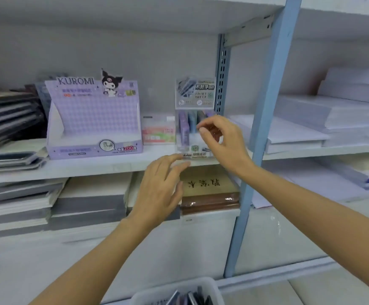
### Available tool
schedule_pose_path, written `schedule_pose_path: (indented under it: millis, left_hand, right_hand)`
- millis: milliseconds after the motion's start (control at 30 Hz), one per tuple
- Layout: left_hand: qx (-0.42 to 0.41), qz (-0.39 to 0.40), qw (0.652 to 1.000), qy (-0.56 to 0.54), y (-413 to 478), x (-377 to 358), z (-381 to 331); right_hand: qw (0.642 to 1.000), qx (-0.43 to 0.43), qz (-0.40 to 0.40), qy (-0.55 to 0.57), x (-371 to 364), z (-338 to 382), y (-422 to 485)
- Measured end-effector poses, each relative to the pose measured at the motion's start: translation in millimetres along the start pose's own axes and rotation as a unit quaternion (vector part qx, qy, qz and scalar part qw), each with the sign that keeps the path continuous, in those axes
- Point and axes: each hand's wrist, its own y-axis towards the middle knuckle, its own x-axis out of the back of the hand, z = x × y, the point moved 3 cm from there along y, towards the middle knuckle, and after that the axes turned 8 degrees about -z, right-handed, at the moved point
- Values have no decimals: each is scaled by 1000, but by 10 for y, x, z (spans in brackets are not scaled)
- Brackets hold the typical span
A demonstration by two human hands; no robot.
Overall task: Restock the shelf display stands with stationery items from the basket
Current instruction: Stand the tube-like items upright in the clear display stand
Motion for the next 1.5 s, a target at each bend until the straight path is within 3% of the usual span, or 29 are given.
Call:
schedule_pose_path:
  millis: [67,200,400,533,700,800,967,1167,1300,1433,1500]
  left_hand:
    - [26,1,1000,-15,-318,-41,13]
    - [125,151,978,-73,-1199,-308,24]
    - [285,433,849,-103,-2649,-834,-22]
    - [345,517,778,-94,-3451,-1054,-56]
    - [495,459,734,-78,-3936,-1279,8]
    - [572,432,694,-70,-4109,-1425,32]
    - [669,346,655,-64,-4263,-1564,-2]
    - [698,307,640,-97,-4309,-1698,-2]
    - [683,305,651,-132,-4310,-1668,25]
    - [681,282,649,-188,-4282,-1583,22]
    - [698,263,629,-218,-4271,-1549,13]
  right_hand:
    - [997,-11,56,48,-81,135,-363]
    - [969,-91,216,80,-477,51,-1262]
    - [875,-214,432,50,-1071,-448,-2733]
    - [797,-256,547,4,-1302,-789,-3568]
    - [713,-268,647,-21,-1391,-986,-4368]
    - [691,-247,678,-43,-1442,-1038,-4669]
    - [711,-225,664,-59,-1508,-1092,-4899]
    - [733,-206,647,-20,-1506,-1120,-4910]
    - [757,-177,629,3,-1463,-1054,-4900]
    - [740,-126,660,-19,-1484,-1007,-4937]
    - [735,-152,661,-16,-1502,-1019,-4952]
